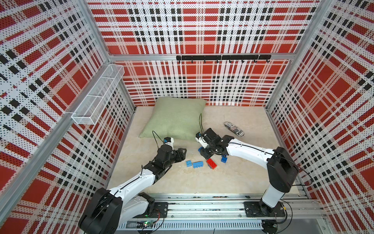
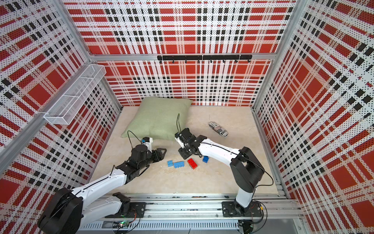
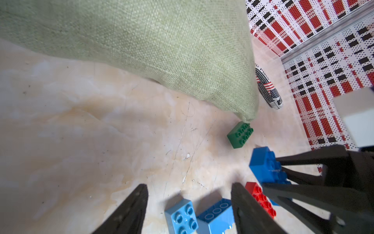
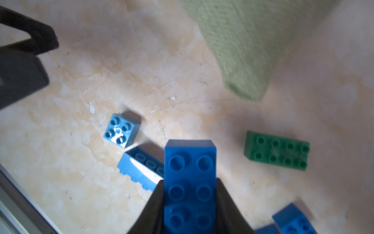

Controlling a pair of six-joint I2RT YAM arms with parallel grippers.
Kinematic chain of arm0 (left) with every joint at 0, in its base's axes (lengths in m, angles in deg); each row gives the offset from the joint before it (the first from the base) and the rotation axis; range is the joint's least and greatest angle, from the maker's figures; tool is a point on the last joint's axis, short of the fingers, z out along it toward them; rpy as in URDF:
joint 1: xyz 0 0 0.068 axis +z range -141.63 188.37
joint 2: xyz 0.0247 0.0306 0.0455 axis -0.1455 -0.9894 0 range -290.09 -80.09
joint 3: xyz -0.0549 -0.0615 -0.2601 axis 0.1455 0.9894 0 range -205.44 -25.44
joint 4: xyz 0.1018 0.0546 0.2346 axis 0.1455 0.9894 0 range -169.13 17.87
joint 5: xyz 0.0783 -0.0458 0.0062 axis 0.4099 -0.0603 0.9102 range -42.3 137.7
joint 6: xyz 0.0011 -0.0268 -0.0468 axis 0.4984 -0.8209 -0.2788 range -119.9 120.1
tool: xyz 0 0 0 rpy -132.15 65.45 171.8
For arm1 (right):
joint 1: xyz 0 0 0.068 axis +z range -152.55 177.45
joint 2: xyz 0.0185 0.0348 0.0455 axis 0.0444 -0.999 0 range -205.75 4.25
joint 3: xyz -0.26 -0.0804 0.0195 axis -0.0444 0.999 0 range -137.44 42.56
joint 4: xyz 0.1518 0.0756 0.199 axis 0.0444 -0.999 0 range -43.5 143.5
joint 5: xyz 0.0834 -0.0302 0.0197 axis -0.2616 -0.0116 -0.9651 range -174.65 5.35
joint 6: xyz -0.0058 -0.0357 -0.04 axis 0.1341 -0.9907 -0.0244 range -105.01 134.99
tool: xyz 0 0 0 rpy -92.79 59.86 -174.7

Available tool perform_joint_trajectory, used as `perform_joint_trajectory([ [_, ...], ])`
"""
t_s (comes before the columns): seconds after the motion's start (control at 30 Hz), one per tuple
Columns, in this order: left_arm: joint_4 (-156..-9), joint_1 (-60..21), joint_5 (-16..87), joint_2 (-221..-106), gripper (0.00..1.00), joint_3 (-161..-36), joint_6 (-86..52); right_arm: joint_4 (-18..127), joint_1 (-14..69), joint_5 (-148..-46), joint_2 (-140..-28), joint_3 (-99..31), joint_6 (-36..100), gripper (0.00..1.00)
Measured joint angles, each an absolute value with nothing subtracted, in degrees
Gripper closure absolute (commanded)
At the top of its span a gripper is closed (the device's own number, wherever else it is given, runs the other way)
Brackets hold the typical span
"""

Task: Assemble a heart with lego
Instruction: Pick up the lego brick from the center of the board, then assemble the lego brick with the lego brick.

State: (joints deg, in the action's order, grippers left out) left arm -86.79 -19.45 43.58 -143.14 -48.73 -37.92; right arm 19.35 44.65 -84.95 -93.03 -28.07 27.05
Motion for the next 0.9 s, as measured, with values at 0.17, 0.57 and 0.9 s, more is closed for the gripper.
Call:
perform_joint_trajectory([
  [0.17,-86.86,-22.42,43.58,-142.99,0.3,-48.42,-38.53,16.7,47.41,-80.69,-90.03,-25.71,34.26,0.65],
  [0.57,-87.27,-23.51,43.6,-144.69,0.3,-47.87,-38.66,16.99,50.31,-75.35,-92.22,-21.64,37.97,0.65],
  [0.9,-87.23,-23.69,43.6,-144.78,0.3,-47.87,-38.64,21.49,50.31,-73.43,-93.05,-20.16,35.33,0.64],
])
